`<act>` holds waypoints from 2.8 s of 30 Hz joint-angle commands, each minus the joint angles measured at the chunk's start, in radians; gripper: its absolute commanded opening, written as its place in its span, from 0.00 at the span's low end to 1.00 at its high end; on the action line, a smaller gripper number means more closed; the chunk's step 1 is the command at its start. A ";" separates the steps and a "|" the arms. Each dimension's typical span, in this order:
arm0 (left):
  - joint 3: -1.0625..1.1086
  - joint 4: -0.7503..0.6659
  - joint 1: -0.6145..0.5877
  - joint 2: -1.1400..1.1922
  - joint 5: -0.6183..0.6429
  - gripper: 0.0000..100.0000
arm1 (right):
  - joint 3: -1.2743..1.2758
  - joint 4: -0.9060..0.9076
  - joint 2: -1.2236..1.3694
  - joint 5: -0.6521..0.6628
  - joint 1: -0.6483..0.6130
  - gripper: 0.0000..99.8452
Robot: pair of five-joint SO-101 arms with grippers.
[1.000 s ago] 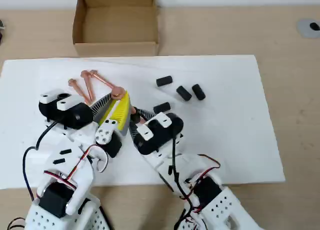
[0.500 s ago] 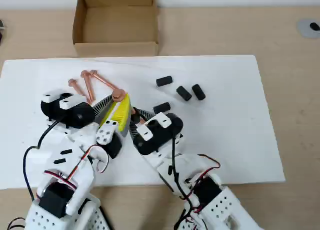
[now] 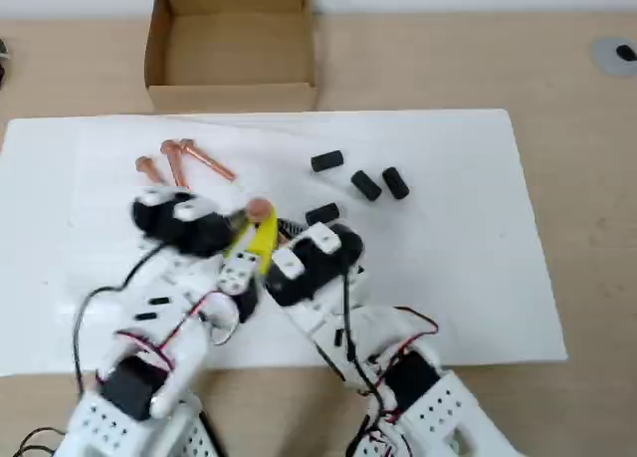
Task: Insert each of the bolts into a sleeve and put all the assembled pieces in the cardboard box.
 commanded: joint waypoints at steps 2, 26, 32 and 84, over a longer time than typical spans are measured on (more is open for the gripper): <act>0.009 0.006 0.031 0.004 0.002 0.05 | -0.002 -0.023 -0.012 -0.003 -0.016 0.01; -0.140 0.215 -0.130 -0.002 0.144 0.20 | -0.002 -0.023 -0.012 0.038 -0.015 0.01; -0.149 0.215 -0.209 -0.004 0.147 0.20 | -0.002 -0.023 -0.012 0.038 -0.013 0.01; 0.061 0.311 -0.750 0.004 0.198 0.20 | -1.379 -0.152 1.474 0.066 0.291 0.01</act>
